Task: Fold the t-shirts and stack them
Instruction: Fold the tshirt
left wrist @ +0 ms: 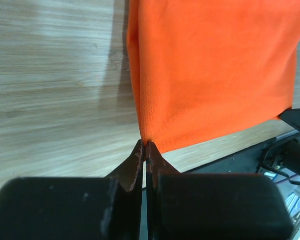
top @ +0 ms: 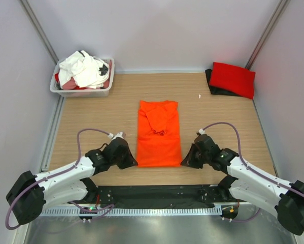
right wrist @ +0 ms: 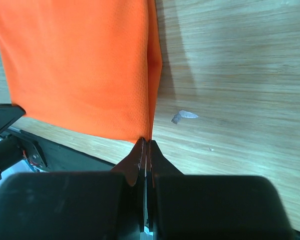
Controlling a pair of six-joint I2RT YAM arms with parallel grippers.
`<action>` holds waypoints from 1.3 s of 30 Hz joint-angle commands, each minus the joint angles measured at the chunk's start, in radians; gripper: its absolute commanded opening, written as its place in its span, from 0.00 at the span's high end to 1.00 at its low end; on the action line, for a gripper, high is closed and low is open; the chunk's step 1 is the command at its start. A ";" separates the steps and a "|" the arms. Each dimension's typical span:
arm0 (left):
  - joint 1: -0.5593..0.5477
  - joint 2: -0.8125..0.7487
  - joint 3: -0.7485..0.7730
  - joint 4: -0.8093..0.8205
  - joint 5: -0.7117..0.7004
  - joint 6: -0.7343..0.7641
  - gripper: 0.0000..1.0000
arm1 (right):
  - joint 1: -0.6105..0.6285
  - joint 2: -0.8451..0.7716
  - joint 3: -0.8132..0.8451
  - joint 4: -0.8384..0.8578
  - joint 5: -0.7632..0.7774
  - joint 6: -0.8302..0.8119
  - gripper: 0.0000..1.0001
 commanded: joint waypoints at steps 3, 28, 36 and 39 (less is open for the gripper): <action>-0.002 -0.014 0.187 -0.146 -0.043 0.028 1.00 | 0.007 -0.022 0.148 -0.083 0.050 -0.024 0.99; 0.253 0.365 0.741 -0.340 0.093 0.294 1.00 | -0.155 0.396 0.696 -0.206 0.147 -0.306 0.99; 0.427 0.697 1.132 -0.416 0.194 0.369 0.99 | -0.325 0.761 1.147 -0.241 0.046 -0.420 0.99; 0.495 0.991 1.450 -0.531 0.263 0.397 0.77 | -0.352 1.044 1.508 -0.324 0.103 -0.490 0.83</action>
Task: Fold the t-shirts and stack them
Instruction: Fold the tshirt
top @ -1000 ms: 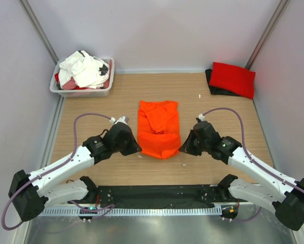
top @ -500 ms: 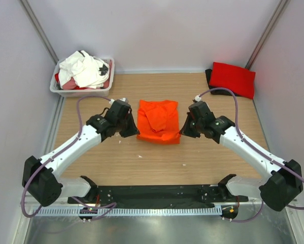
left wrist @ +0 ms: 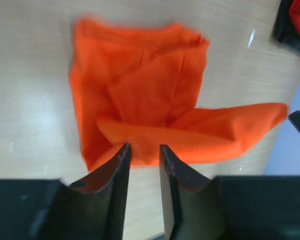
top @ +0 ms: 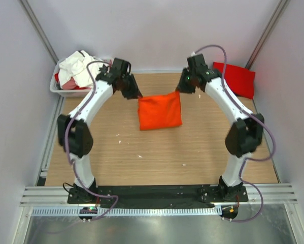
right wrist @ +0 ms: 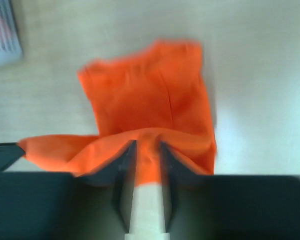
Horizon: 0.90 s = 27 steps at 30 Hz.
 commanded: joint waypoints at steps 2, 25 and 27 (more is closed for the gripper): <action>0.095 0.417 0.508 -0.237 0.094 0.072 0.54 | -0.053 0.354 0.584 -0.087 -0.013 -0.126 0.35; 0.116 0.280 0.134 0.014 0.074 0.120 0.16 | -0.184 0.324 -0.101 0.465 -0.413 -0.044 0.35; 0.116 0.295 0.118 0.031 0.069 0.124 0.18 | -0.182 0.359 -0.100 0.500 -0.433 -0.031 0.39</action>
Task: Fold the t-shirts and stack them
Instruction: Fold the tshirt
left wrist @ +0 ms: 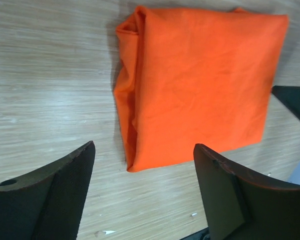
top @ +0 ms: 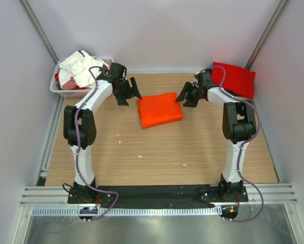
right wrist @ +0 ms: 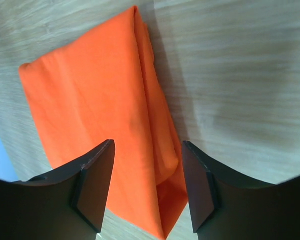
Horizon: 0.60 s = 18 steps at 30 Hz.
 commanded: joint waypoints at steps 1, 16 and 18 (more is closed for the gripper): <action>0.001 0.056 -0.033 0.061 -0.008 0.035 0.22 | 0.008 0.033 0.003 0.139 -0.093 0.023 0.40; -0.013 0.274 0.125 0.151 0.135 0.090 0.45 | 0.088 -0.170 -0.466 0.447 -0.113 0.138 0.43; -0.028 0.268 0.102 0.164 0.146 0.113 0.53 | 0.099 -0.190 -0.513 0.467 -0.144 0.144 0.43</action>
